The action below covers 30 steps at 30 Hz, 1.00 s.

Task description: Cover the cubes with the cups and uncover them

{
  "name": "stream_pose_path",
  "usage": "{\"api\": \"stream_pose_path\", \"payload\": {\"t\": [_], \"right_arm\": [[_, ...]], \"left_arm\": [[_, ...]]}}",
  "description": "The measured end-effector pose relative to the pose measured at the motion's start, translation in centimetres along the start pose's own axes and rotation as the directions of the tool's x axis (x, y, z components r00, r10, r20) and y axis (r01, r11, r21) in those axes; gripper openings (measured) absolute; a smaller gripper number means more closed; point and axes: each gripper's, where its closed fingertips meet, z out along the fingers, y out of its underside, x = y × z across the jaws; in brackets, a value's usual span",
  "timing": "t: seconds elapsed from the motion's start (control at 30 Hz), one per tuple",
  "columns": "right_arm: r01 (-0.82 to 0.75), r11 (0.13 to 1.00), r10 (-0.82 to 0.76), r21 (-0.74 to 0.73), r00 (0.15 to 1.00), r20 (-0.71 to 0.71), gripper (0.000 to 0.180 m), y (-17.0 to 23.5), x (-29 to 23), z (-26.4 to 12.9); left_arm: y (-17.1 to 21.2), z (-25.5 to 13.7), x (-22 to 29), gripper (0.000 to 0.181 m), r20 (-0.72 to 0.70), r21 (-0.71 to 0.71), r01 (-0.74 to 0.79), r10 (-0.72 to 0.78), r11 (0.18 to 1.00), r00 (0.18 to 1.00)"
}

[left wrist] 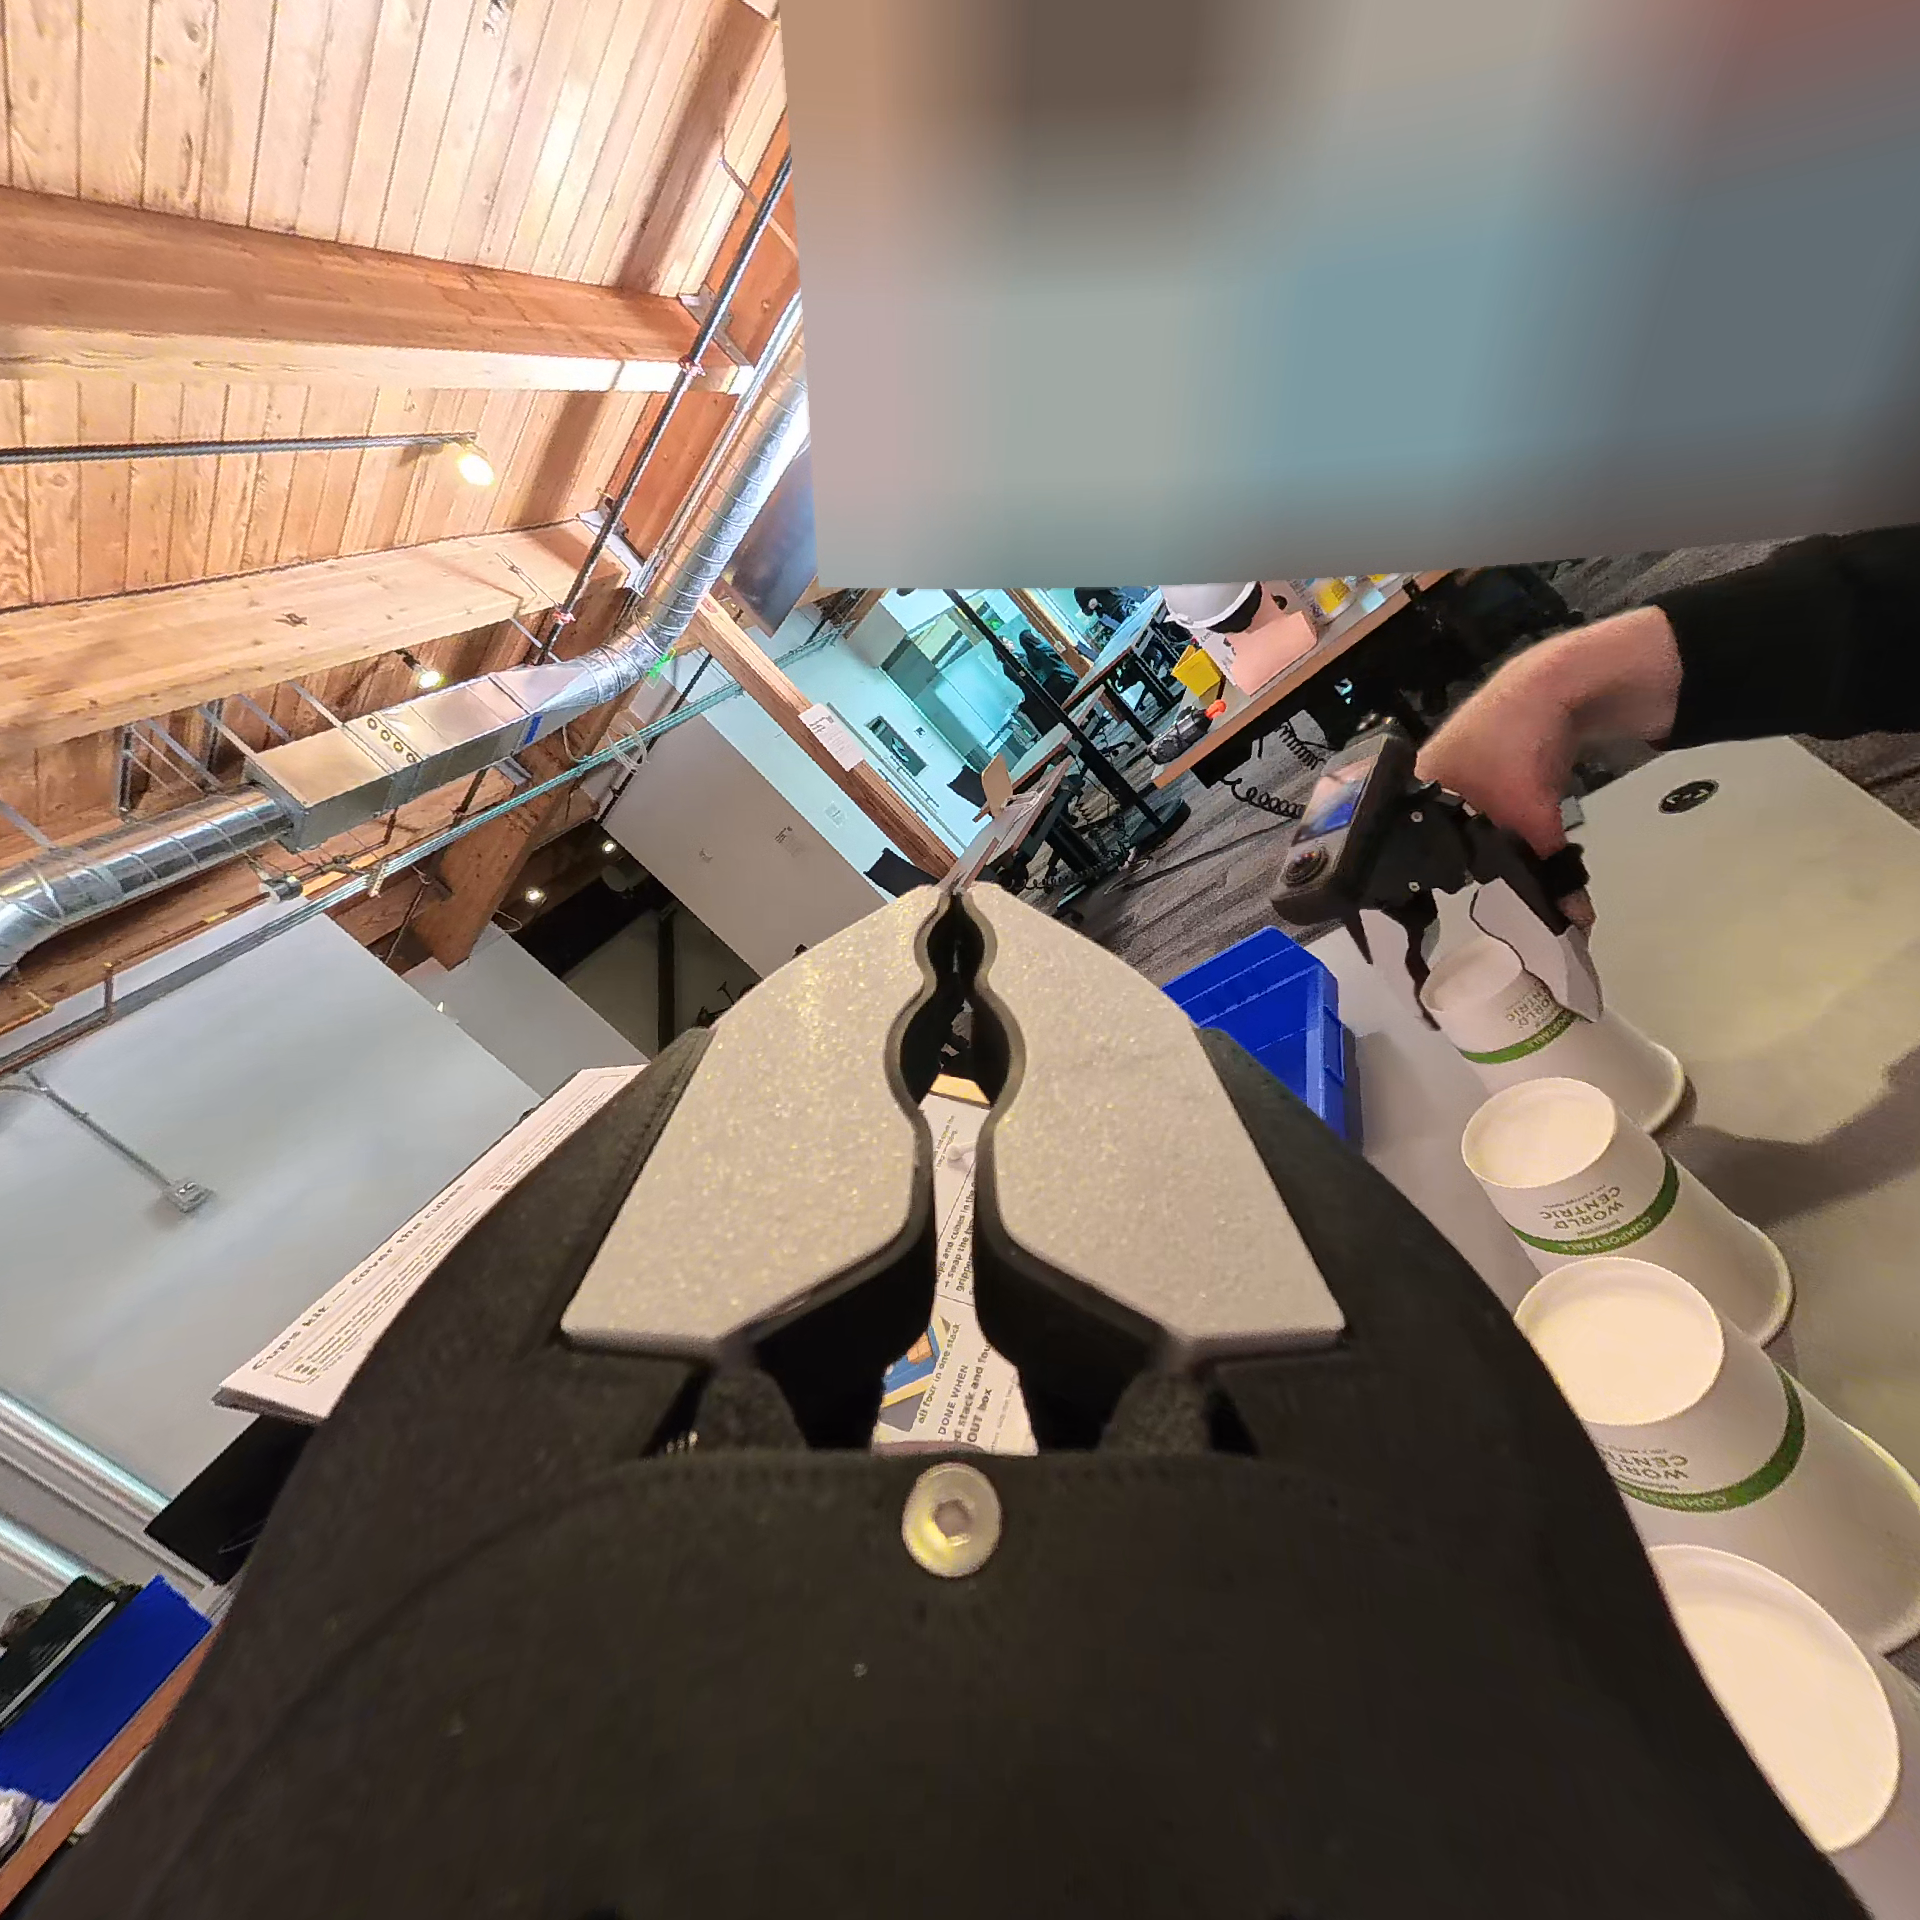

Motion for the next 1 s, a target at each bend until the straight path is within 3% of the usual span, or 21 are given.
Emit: {"api": "stream_pose_path", "payload": {"t": [0.3,0.37,0.43,0.6,0.67,0.8,0.87,1.0], "right_arm": [[0.053,0.996,-0.057,-0.072,0.997,-0.058,0.085,0.1,0.0,0.3],[0.062,0.996,-0.066,-0.067,0.995,-0.069,0.111,-0.1,-0.1,0.5],[0.060,0.997,-0.066,-0.053,0.991,-0.118,0.124,-0.3,0.3,-0.3],[0.053,0.992,-0.024,0.112,0.968,-0.249,0.125,-1.5,1.0,-5.8],[0.053,0.976,0.013,0.213,0.956,-0.295,0.117,-1.9,1.0,-8.4],[0.095,0.908,0.070,0.408,0.926,-0.370,0.083,-2.3,0.5,-12.6],[0.110,0.863,0.104,0.493,0.917,-0.385,0.053,-2.3,0.1,-13.7],[0.121,0.773,0.077,0.623,0.957,-0.281,0.000,-2.7,-1.9,-14.1]], "left_arm": [[-0.2,0.2,0.3,0.000,-0.009,0.000,0.004,-0.004,1.000,1.000],[-0.3,0.1,0.4,0.000,-0.009,-0.002,0.003,-0.003,1.000,1.000],[-0.5,0.0,0.4,0.000,-0.007,-0.003,-0.002,0.002,1.000,1.000],[-1.0,-0.6,0.0,0.000,0.011,0.002,-0.009,0.009,1.000,1.000],[-1.2,-0.9,-0.3,0.000,0.026,0.003,-0.008,0.008,1.000,1.000],[-1.8,-1.6,-1.3,0.000,0.077,0.009,-0.011,0.010,1.000,0.997],[-2.1,-2.0,-1.9,0.000,0.107,0.011,-0.012,0.011,1.000,0.994],[-3.1,-2.6,-2.3,0.000,0.163,-0.002,-0.051,0.051,0.999,0.985]]}}
